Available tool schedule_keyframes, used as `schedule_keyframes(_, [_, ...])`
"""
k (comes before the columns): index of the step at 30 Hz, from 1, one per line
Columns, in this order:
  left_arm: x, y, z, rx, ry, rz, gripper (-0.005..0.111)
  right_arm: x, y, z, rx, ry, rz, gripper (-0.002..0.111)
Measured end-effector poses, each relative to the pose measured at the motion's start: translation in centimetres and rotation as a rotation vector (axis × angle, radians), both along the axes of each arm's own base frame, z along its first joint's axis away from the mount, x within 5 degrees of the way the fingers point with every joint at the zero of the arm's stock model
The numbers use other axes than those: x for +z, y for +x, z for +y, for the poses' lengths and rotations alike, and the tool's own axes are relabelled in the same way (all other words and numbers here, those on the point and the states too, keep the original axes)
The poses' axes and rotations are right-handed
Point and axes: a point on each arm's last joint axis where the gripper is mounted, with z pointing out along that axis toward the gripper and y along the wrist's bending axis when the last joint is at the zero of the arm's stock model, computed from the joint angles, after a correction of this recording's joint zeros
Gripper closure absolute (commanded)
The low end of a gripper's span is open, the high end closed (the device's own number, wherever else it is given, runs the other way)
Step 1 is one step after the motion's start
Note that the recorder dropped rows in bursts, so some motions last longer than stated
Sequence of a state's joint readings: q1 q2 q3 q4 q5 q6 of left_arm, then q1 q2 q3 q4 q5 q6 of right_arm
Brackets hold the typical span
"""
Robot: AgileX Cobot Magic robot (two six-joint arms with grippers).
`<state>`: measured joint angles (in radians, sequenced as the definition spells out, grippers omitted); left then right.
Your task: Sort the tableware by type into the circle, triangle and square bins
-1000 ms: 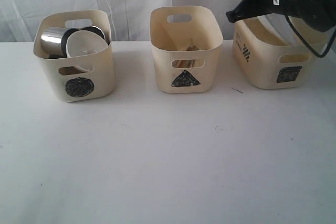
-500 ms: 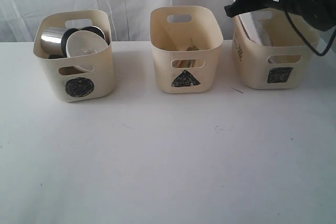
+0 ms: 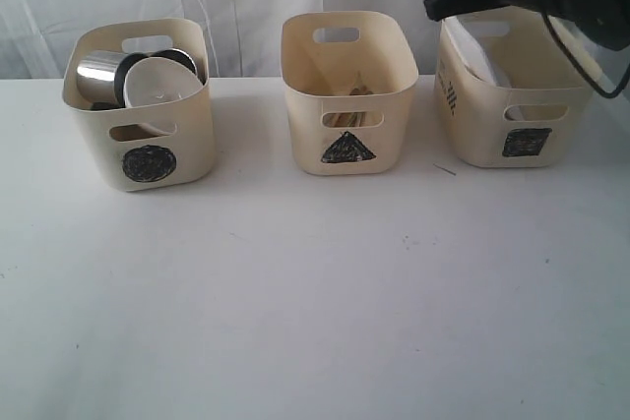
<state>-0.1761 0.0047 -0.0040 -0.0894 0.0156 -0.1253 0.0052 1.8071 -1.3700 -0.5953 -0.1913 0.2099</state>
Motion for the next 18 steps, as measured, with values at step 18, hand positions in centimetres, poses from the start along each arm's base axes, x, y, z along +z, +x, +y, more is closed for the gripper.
schedule_keyframes(18, [0.0,0.0,0.0,0.0,0.0,0.0,0.064,1.9,-25.2,0.0,-0.02,0.272,-0.125,0.108])
